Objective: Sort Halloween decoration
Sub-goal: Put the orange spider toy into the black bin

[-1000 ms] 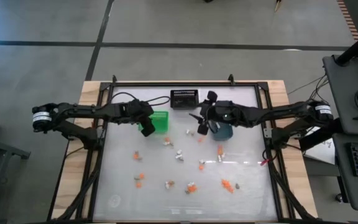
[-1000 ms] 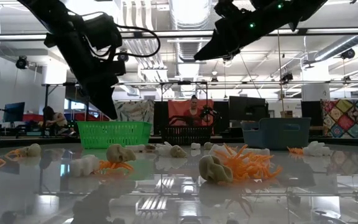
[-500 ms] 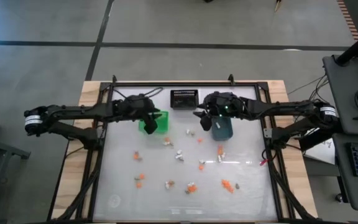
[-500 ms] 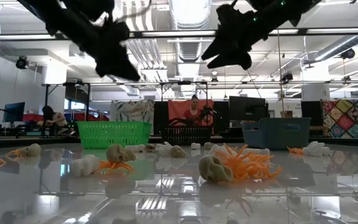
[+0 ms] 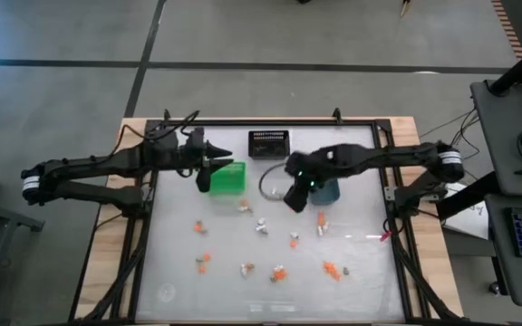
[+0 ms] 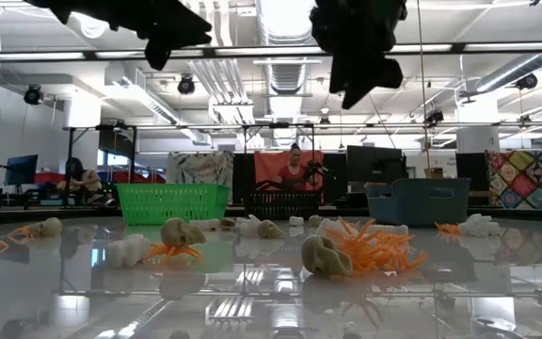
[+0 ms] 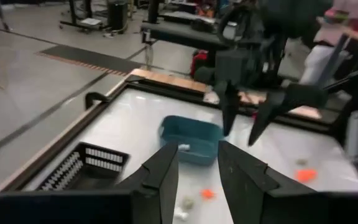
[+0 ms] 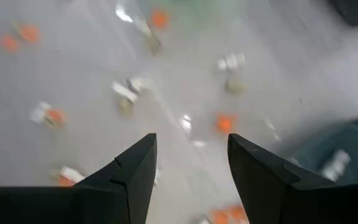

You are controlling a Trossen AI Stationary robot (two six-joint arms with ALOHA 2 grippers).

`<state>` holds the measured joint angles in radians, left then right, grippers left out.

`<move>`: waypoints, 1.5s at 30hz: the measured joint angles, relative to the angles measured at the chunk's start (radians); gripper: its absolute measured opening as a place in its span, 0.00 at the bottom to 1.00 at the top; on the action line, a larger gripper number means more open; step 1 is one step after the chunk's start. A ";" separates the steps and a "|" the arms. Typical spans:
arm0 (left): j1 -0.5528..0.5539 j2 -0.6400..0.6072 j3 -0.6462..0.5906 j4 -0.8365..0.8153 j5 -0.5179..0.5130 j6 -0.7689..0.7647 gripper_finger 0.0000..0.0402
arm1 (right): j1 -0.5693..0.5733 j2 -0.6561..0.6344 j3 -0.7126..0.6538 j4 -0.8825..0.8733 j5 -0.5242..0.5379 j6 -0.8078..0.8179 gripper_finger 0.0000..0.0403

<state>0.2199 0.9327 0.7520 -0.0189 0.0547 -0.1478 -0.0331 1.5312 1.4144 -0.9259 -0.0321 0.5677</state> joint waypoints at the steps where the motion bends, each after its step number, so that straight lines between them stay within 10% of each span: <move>1: -0.013 -0.006 -0.003 0.002 0.001 -0.012 0.24 | 0.016 0.024 0.021 -0.032 0.021 0.005 0.46; 15: -0.154 -0.018 -0.057 0.003 -0.019 -0.036 0.24 | 0.209 0.210 0.088 -0.365 0.024 0.244 0.46; 28: -0.153 -0.018 -0.047 0.003 -0.053 0.053 0.24 | 0.362 0.210 0.031 -0.341 -0.126 0.193 0.46; 45: -0.153 -0.018 -0.046 0.031 -0.125 0.183 0.24 | 0.609 0.210 -0.097 -0.218 -0.012 0.188 0.46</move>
<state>0.0673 0.9146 0.7063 0.0121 -0.0704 0.0357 0.5762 1.7416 1.3175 -1.1435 -0.0441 0.7556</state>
